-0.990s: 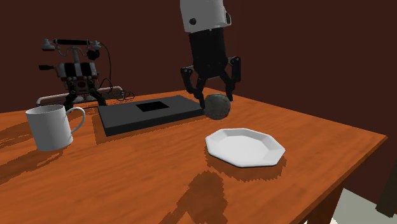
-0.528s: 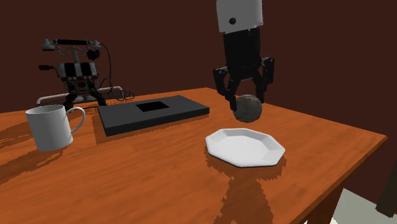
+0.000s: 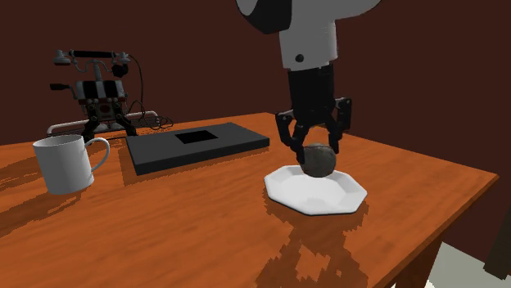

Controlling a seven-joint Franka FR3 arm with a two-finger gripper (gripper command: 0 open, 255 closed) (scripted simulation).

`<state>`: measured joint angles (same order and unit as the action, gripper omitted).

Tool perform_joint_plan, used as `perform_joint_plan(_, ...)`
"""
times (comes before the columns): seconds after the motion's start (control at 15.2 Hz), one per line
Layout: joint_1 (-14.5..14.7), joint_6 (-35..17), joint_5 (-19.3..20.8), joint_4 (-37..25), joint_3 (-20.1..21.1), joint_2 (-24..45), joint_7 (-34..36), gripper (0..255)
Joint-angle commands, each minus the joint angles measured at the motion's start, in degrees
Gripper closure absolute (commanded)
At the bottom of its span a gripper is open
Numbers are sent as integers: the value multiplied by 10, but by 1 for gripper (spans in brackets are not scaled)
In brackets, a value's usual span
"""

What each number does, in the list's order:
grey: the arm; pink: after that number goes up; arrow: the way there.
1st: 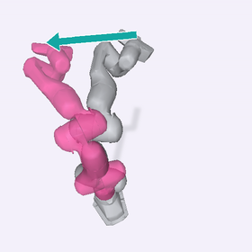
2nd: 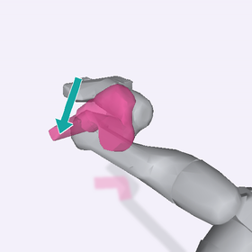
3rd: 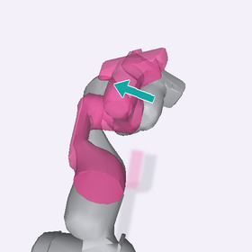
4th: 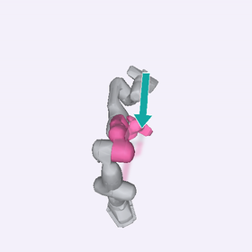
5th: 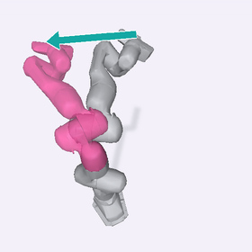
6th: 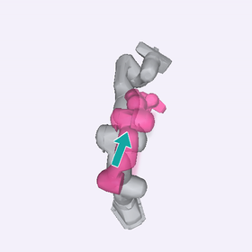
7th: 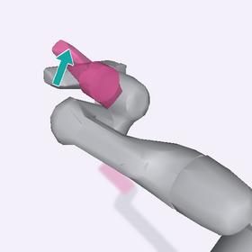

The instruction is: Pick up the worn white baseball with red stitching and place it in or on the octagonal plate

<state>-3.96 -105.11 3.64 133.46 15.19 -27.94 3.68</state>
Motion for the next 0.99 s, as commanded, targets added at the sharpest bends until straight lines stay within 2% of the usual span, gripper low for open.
perform_joint_plan(0.0, 0, -16, 0, 14, 1, 2, 3, 255)
perform_joint_plan(0.2, 1, -45, 1, 39, 4, 6, 8, 255)
perform_joint_plan(0.73, 1, -45, 1, 39, 4, 6, 8, 255)
perform_joint_plan(0.79, 1, -45, 1, 39, 4, 6, 8, 0)
perform_joint_plan(0.92, 1, -45, 1, 39, 4, 7, 8, 0)
